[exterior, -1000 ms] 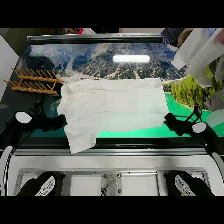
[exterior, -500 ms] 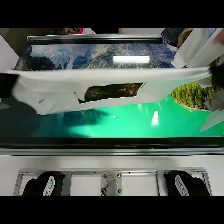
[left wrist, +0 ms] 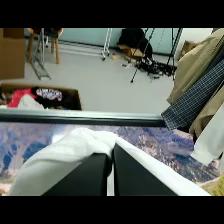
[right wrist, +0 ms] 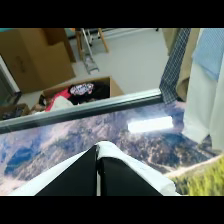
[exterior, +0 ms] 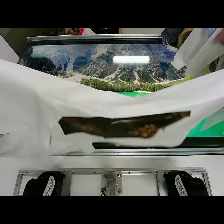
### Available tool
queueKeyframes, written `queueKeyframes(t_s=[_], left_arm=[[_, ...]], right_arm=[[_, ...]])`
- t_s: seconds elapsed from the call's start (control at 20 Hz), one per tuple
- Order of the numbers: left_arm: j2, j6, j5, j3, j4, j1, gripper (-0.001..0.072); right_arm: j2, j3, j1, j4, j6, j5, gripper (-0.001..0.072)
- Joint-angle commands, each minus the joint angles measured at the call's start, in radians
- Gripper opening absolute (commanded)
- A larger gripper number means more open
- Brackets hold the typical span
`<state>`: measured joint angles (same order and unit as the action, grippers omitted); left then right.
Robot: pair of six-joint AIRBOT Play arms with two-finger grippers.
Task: Fold the clothes and pants, and hang the long-sleeved shirts on hangers.
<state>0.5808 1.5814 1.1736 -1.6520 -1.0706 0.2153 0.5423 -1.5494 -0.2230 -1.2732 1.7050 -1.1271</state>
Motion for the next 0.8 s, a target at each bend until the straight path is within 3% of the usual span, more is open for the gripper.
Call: queueKeyframes(t_s=[0.0,0.25,0.35,0.55,0.75], left_arm=[[0.13,0.01,0.053,0.081,-0.001,-0.002,0.0008],[0.433,0.01,0.045,0.314,-0.002,-0.011,0.0008],[0.579,-0.043,-0.014,0.352,-0.001,-0.049,0.0008],[0.845,-0.093,-0.186,0.32,-0.002,-0.137,0.0008],[1.055,-0.093,-0.212,0.159,-0.001,-0.166,0.0008]], right_arm=[[0.099,-0.014,0.0,-0.015,0.0,-0.131,0.0009],[0.479,-0.012,0.003,-0.019,-0.087,-0.22,0.0009],[0.67,-0.012,0.013,-0.018,-0.098,-0.205,0.001],[0.955,-0.016,0.05,-0.017,-0.105,-0.098,0.001],[1.083,-0.016,0.086,-0.014,-0.103,0.051,0.001]])
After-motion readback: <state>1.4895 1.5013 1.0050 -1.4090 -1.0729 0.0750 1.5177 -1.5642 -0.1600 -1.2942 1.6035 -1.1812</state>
